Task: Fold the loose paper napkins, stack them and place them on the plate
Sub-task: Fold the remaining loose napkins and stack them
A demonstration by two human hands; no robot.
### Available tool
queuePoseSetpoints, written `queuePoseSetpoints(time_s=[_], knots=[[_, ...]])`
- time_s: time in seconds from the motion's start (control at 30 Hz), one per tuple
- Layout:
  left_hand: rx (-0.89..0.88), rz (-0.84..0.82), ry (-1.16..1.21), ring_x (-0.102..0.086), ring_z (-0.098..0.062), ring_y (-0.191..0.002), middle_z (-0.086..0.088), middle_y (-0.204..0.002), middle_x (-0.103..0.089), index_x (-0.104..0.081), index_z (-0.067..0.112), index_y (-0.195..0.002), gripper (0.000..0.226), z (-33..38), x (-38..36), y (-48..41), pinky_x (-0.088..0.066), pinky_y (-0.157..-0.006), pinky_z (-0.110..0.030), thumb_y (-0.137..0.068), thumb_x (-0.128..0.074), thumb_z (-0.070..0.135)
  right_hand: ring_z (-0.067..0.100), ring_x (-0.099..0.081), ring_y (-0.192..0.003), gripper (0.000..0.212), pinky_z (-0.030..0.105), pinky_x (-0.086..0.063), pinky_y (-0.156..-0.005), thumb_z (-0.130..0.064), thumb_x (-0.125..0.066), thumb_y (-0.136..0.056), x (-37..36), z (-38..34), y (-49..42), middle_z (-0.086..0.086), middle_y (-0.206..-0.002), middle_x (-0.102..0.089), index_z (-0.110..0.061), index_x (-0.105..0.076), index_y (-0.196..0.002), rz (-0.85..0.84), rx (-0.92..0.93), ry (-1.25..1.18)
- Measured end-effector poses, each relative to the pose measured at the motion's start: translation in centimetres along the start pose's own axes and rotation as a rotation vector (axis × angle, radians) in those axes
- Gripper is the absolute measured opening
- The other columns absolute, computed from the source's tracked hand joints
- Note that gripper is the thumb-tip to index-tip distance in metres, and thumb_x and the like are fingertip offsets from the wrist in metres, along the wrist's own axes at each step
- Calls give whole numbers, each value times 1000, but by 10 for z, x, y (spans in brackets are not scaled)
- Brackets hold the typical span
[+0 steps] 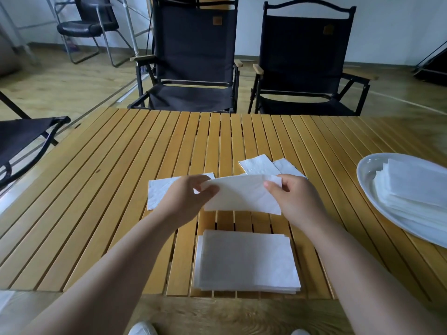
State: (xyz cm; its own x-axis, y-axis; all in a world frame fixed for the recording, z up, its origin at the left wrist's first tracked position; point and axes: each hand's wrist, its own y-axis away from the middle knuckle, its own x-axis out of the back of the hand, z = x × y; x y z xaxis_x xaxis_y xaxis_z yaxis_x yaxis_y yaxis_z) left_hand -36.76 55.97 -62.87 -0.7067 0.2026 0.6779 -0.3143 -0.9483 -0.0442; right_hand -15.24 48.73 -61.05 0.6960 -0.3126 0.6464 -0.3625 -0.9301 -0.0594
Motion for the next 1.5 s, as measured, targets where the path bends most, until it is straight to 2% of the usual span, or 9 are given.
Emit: queuePoseSetpoints(time_s=[0.13,0.2,0.33,0.43,0.6,0.9,1.1,1.3,1.5], knots=[[24,-72,140,-60,-31,-80,-17,-89,-66,-68,8,-86,30,-6,11,1,-49,-68,-37,-97,-58,34,18,-26,-56,47,31,-20,-55,-29,-64,-94,4,5,0,6,-60,-29,-3,-38,-64,-30,-3,-1],[31,-103,181,-51,-32,-69,-23,-82,-62,-66,10,-77,32,-4,14,5,-40,-63,-36,-96,-59,34,20,-38,-52,40,30,-30,-54,-27,-66,-92,8,8,-1,11,-57,-46,4,-54,-71,-41,-7,-26],[62,-161,224,-42,-17,-61,-3,-66,-54,-63,12,-66,37,1,24,10,-35,-62,-34,-96,-61,35,9,-64,-49,19,26,-47,-49,-23,-67,-93,23,9,-2,0,-68,-70,-10,-72,-80,-71,-101,-109],[36,-217,227,-41,-20,-60,-5,-62,-53,-60,7,-67,43,3,28,13,-34,-60,-34,-95,-61,39,16,-64,-52,17,29,-45,-51,-25,-68,-93,33,13,0,2,-73,-74,-14,-74,-81,-110,-138,-149],[77,-312,245,-43,-21,-58,-1,-58,-53,-59,24,-57,40,6,31,18,-35,-58,-32,-96,-61,34,14,-58,-46,15,25,-37,-46,-22,-76,-86,46,17,4,-1,-60,-67,-7,-72,-84,-262,-234,-194],[173,-627,33,-53,-6,-52,2,-68,-71,-73,18,-89,18,5,28,27,-40,-53,-19,-95,-64,32,14,-63,-56,17,23,-37,-49,-26,-79,-84,51,12,12,4,-78,-76,-11,-72,-88,-620,-324,148],[203,-752,-62,-56,-7,-52,1,-65,-70,-73,17,-88,20,3,26,25,-39,-52,-20,-92,-67,36,14,-62,-55,18,22,-39,-50,-26,-80,-82,45,9,13,1,-74,-75,-13,-69,-89,-655,-319,220],[182,-731,-197,-56,-9,-48,2,-59,-68,-72,12,-78,31,0,21,24,-45,-56,-21,-90,-69,40,11,-60,-54,15,25,-42,-55,-25,-79,-83,38,9,13,1,-74,-76,-13,-71,-87,-689,-300,312],[165,-742,-251,-58,-7,-48,1,-61,-70,-73,9,-80,32,-2,16,24,-49,-56,-18,-91,-68,38,12,-65,-64,20,37,-57,-74,-27,-82,-78,32,14,10,-1,-75,-76,-15,-69,-87,-688,-276,393]])
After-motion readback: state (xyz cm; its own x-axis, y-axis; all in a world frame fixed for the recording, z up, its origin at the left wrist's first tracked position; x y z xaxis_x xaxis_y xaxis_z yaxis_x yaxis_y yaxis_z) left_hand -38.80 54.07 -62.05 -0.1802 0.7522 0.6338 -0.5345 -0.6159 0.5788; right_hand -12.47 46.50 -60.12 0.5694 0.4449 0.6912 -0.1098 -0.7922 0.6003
